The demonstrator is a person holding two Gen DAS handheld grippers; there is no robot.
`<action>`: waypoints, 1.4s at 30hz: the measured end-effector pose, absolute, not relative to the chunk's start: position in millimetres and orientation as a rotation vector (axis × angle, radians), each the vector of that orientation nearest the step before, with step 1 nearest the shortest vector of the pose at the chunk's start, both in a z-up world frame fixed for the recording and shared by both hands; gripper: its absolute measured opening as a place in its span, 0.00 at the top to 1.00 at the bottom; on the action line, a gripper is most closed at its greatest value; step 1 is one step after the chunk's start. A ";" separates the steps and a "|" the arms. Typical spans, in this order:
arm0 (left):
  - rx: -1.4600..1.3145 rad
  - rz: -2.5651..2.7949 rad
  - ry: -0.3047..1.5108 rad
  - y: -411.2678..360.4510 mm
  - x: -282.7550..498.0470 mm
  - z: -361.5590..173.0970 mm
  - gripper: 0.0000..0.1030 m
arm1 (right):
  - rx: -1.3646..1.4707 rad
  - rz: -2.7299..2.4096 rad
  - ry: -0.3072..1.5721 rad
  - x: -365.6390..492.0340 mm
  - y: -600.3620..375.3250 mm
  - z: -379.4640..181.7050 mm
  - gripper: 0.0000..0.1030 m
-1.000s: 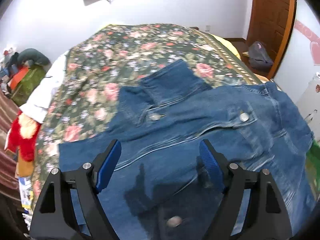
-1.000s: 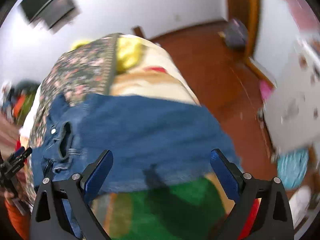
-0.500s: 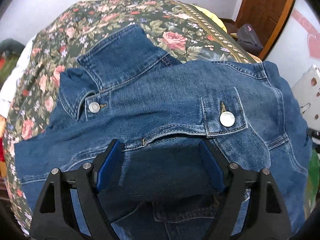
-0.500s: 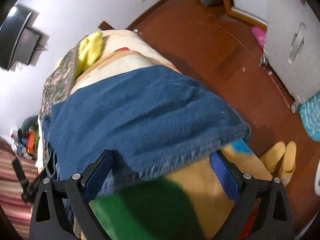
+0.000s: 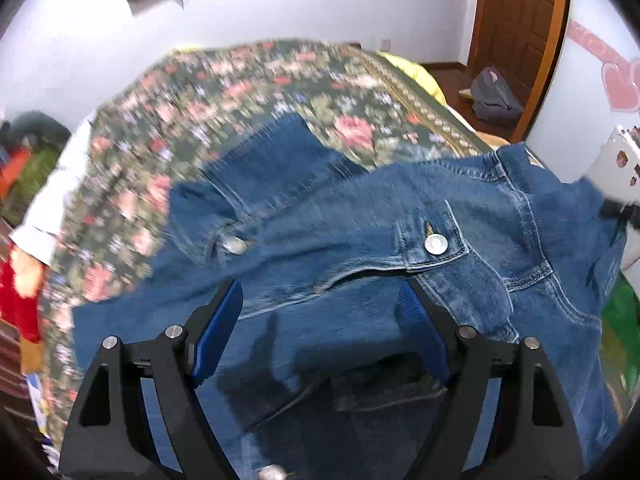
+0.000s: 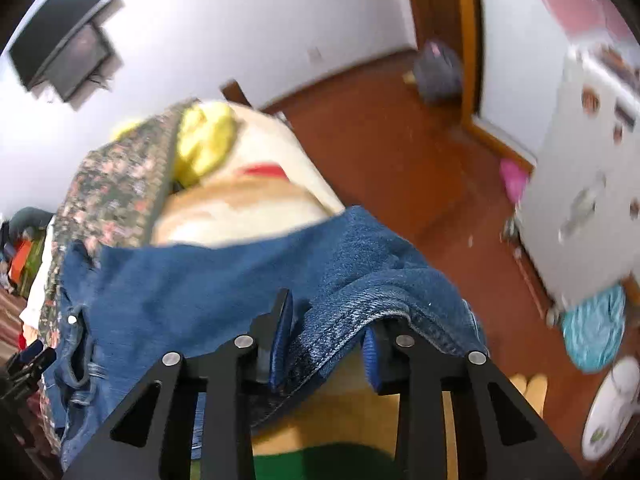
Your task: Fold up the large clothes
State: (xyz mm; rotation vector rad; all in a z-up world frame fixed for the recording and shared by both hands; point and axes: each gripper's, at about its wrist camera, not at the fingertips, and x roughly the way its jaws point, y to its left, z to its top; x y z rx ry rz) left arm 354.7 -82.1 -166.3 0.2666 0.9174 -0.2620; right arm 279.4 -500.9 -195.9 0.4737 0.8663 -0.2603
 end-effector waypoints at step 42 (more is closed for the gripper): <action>0.011 -0.131 0.866 86.0 290.9 -145.8 0.22 | 0.064 0.444 1.149 334.5 -159.0 -159.6 0.86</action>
